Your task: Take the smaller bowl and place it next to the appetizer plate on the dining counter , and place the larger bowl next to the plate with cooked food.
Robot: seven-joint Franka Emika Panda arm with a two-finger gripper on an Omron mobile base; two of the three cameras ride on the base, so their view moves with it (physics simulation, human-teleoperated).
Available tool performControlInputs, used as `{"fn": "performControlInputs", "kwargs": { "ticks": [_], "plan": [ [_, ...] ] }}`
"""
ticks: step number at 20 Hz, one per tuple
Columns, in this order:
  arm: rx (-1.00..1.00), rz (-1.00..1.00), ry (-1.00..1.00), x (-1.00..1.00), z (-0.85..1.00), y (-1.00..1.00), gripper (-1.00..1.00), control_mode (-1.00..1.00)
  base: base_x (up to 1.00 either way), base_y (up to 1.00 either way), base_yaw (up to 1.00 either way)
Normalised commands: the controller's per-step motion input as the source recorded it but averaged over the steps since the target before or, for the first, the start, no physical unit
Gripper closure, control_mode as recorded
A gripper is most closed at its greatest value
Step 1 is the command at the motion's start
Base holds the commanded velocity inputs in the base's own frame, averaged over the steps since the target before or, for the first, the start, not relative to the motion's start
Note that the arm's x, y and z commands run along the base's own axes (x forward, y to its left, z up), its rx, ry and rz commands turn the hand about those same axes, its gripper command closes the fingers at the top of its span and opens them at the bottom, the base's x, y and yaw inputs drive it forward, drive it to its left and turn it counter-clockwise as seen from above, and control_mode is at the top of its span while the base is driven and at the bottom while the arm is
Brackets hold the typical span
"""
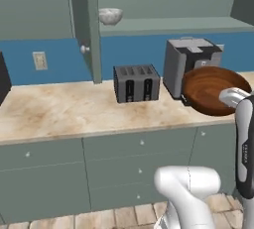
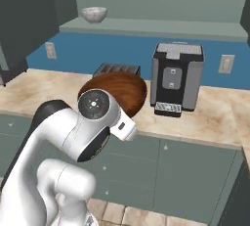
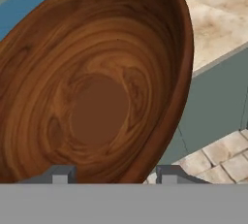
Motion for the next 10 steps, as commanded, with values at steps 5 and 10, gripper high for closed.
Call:
{"fn": "performControlInputs", "kwargs": {
  "ticks": [5, 10],
  "plan": [
    [0.00, 0.00, 0.00, 0.00, 0.00, 0.00, 1.00, 1.00, 0.00, 0.79, 0.29],
    [0.00, 0.00, 0.00, 0.00, 0.00, 0.00, 1.00, 1.00, -0.02, 0.53, 0.42]
  ]
}}
